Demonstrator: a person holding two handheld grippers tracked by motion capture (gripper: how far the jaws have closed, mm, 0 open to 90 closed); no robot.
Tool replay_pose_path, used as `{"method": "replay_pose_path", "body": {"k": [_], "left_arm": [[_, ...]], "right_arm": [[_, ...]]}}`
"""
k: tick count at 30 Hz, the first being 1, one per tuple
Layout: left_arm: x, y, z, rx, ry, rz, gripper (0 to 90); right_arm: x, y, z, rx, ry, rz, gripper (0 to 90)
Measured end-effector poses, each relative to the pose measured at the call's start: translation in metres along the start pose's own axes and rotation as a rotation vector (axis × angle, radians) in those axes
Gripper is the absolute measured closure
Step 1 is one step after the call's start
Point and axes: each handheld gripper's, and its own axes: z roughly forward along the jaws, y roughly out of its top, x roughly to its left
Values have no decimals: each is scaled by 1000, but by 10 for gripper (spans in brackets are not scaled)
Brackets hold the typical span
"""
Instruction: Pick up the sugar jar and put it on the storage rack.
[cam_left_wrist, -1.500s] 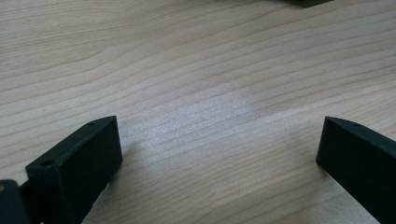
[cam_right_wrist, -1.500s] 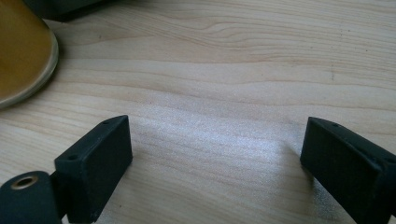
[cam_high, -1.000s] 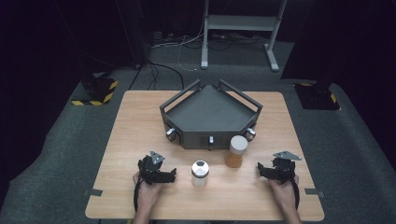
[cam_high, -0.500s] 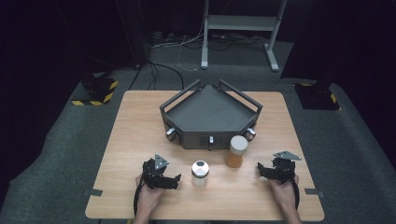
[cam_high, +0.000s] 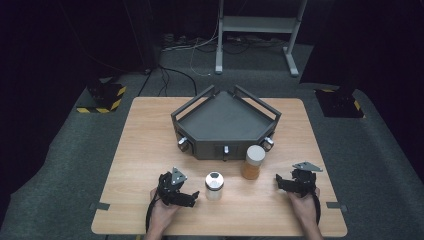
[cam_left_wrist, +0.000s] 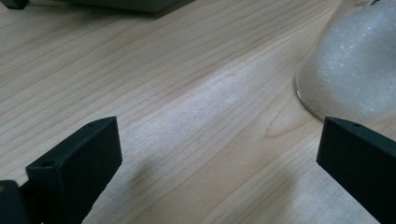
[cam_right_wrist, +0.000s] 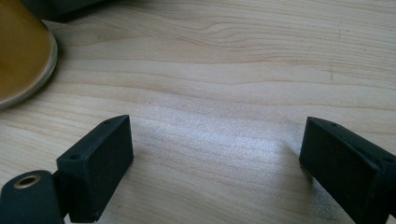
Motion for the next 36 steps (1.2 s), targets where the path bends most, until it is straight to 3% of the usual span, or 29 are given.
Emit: {"method": "replay_pose_path", "body": {"k": [4, 16, 17, 18, 36], "left_arm": [[-1, -1, 0, -5, -17, -5, 4], [-10, 3, 6, 12, -76, 43, 4], [-29, -20, 19, -150, -75, -178, 4], [-41, -29, 26, -228, -77, -284, 4], [-55, -25, 39, -247, -140, -265, 7]], "right_arm": [[0, 0, 0, 0, 0, 0, 95], [0, 0, 0, 0, -1, 0, 96], [0, 0, 0, 0, -1, 0, 96], [0, 0, 0, 0, -1, 0, 96], [1, 0, 0, -1, -4, 0, 97]]}}
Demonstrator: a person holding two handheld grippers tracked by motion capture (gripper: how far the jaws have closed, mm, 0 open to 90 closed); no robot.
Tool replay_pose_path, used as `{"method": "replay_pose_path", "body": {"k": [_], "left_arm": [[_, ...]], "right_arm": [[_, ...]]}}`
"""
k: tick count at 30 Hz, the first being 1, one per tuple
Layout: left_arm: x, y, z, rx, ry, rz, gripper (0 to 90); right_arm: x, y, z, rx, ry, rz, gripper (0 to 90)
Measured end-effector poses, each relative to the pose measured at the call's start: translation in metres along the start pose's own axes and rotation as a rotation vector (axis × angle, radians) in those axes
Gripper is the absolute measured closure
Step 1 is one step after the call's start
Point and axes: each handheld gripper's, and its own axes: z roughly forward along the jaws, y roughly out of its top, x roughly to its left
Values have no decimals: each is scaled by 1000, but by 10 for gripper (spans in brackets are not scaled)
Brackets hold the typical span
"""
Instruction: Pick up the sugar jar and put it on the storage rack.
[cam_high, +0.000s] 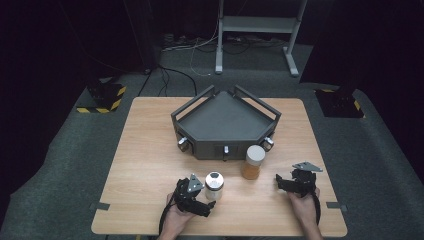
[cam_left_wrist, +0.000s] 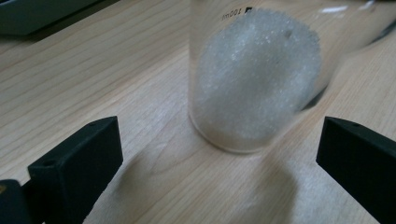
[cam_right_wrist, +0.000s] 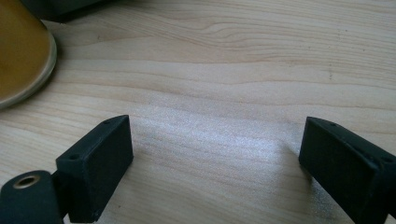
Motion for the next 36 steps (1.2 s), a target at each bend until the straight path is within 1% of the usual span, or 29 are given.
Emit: {"method": "replay_pose_path", "body": {"k": [9, 18, 20, 25, 26, 27, 30, 32, 35, 36], "left_arm": [[-6, 0, 9, -11, -20, -1, 11], [-9, -2, 14, -37, -21, -8, 27], [-10, -1, 15, -37, -19, -1, 32], [-12, -1, 18, -44, -22, -2, 51], [-12, -2, 20, -55, -25, -15, 55], [-12, -1, 20, -55, -30, -22, 59], [-13, -1, 22, -56, -28, -25, 71], [-14, -1, 23, -55, -25, -17, 74], [-15, -4, 26, -73, -25, -24, 95], [-14, 2, 23, -37, -10, 28, 99]], "right_arm": [[0, 0, 0, 0, -1, 0, 97], [1, 0, 0, -1, -2, 0, 99], [1, 0, 0, -1, -2, 0, 99], [1, 0, 0, -1, -2, 0, 99], [1, 0, 0, -1, -2, 0, 99], [1, 0, 0, -1, -2, 0, 99], [1, 0, 0, -1, -2, 0, 100], [1, 0, 0, -1, -3, 0, 100], [1, -1, -1, -1, -3, 0, 101], [1, -1, -1, -1, -4, 0, 101]]}}
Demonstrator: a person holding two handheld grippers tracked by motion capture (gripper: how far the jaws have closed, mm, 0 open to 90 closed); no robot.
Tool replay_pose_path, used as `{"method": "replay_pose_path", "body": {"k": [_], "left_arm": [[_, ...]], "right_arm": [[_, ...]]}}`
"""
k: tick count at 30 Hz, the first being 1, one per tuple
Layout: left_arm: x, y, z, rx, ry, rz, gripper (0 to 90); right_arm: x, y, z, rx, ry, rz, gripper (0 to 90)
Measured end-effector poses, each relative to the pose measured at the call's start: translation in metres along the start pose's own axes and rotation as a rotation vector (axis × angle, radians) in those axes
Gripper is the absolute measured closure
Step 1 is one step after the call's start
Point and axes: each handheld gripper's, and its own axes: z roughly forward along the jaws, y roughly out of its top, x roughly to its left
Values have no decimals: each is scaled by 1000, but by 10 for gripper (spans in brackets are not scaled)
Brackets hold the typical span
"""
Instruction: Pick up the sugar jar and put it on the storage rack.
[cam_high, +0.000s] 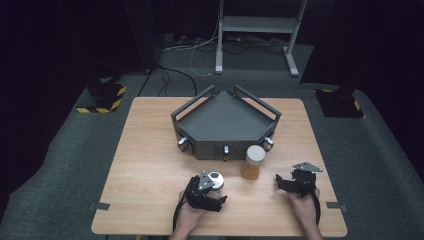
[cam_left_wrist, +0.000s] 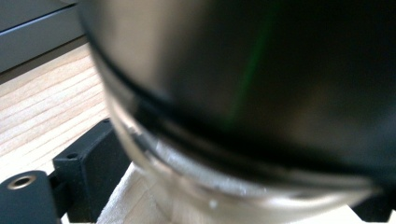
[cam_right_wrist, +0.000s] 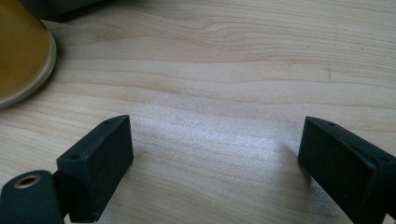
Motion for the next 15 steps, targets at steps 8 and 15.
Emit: {"method": "replay_pose_path", "body": {"k": [8, 15], "left_arm": [[-3, 1, 2, -4, 3, 37, 138], [-4, 3, 2, -1, 8, 56, 175]], "right_arm": [[0, 0, 0, 0, 0, 0, 102], [0, 0, 0, 0, 0, 0, 102]]}}
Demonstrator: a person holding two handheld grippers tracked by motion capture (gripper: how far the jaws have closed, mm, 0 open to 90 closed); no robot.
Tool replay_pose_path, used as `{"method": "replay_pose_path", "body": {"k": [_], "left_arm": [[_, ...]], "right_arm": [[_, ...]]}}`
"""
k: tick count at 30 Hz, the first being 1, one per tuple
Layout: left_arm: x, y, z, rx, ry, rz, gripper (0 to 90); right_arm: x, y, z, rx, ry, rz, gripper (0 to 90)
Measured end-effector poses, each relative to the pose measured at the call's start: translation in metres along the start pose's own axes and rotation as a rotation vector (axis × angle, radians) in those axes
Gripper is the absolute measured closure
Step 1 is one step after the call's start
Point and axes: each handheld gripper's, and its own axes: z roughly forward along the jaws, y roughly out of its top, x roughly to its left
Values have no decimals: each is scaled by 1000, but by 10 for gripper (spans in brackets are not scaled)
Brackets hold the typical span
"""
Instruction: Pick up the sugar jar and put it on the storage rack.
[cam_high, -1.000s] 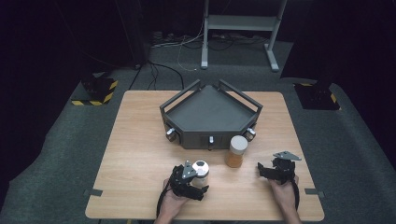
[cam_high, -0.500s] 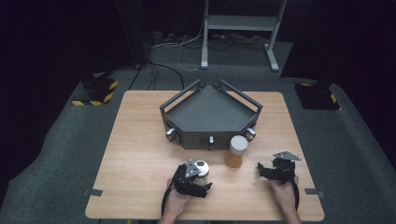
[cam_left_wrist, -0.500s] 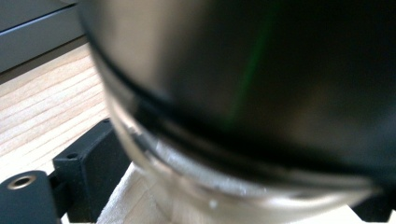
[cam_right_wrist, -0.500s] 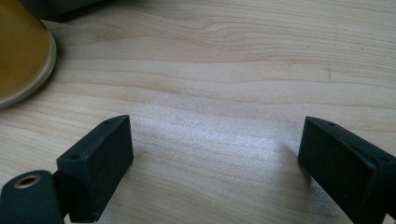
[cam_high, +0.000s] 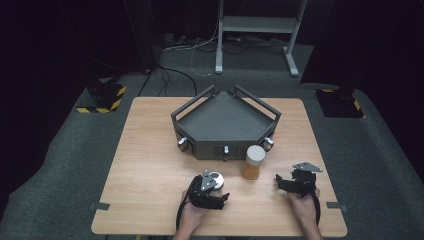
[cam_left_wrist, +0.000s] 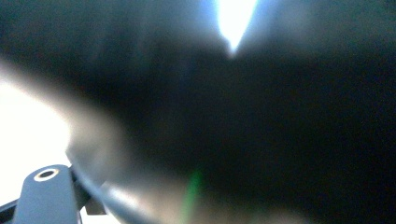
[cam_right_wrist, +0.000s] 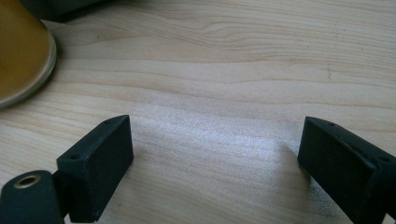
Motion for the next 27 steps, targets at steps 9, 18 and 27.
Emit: {"method": "replay_pose_path", "body": {"k": [9, 18, 27], "left_arm": [[-1, -1, 0, -6, 8, 10, 227], [0, -3, 0, -15, 16, -3, 281], [3, -1, -1, -4, 8, 22, 308]], "right_arm": [[0, 0, 0, 0, 0, 0, 102], [0, 0, 0, 0, 0, 0, 102], [0, 0, 0, 0, 0, 0, 102]]}}
